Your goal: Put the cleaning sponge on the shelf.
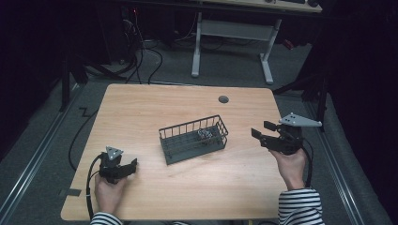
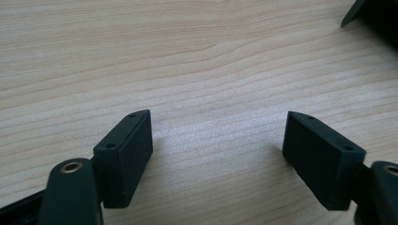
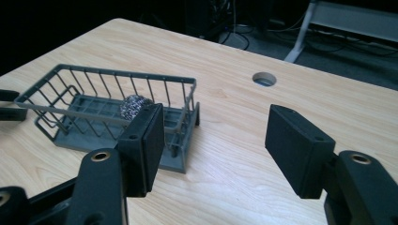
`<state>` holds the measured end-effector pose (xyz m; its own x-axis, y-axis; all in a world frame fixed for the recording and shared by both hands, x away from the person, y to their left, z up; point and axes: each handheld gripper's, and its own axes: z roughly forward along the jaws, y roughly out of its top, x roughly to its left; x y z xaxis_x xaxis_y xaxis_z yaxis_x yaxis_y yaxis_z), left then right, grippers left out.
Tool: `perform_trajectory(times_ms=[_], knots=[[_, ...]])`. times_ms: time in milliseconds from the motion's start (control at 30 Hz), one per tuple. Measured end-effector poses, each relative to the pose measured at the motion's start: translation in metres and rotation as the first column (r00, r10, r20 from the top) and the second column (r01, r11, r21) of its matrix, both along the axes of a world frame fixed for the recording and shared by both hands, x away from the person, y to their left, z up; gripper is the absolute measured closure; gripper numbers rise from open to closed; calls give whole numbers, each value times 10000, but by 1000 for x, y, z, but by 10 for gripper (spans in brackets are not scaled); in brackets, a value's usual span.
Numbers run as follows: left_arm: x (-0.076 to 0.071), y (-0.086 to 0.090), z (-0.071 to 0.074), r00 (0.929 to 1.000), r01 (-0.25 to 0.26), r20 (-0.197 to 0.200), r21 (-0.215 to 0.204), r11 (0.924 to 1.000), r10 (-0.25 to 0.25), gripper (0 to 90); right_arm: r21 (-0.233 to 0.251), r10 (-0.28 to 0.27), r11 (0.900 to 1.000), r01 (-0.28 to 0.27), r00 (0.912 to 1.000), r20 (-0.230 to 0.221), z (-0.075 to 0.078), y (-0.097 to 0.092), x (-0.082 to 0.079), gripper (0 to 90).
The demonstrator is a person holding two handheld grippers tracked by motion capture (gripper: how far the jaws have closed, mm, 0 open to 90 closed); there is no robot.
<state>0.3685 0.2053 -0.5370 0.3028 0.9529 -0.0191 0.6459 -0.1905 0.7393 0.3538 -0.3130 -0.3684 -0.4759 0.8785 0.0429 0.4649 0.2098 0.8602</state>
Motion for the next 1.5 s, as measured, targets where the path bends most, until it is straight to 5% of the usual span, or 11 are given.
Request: perform_trajectory(times_ms=[567,733,1500], knots=[[0,0,0,10000,-6,-1,19,10000,6,250,748,-526,9959,505,9983,262,-35,-23,-29,395],[0,0,0,10000,-8,-2,24,10000,8,250,928,-616,9938,615,9981,-21,-50,-24,-31,396],[0,0,0,10000,-9,1,27,10000,9,249,456,-568,9971,614,9938,-961,-118,-6,-23,395]])
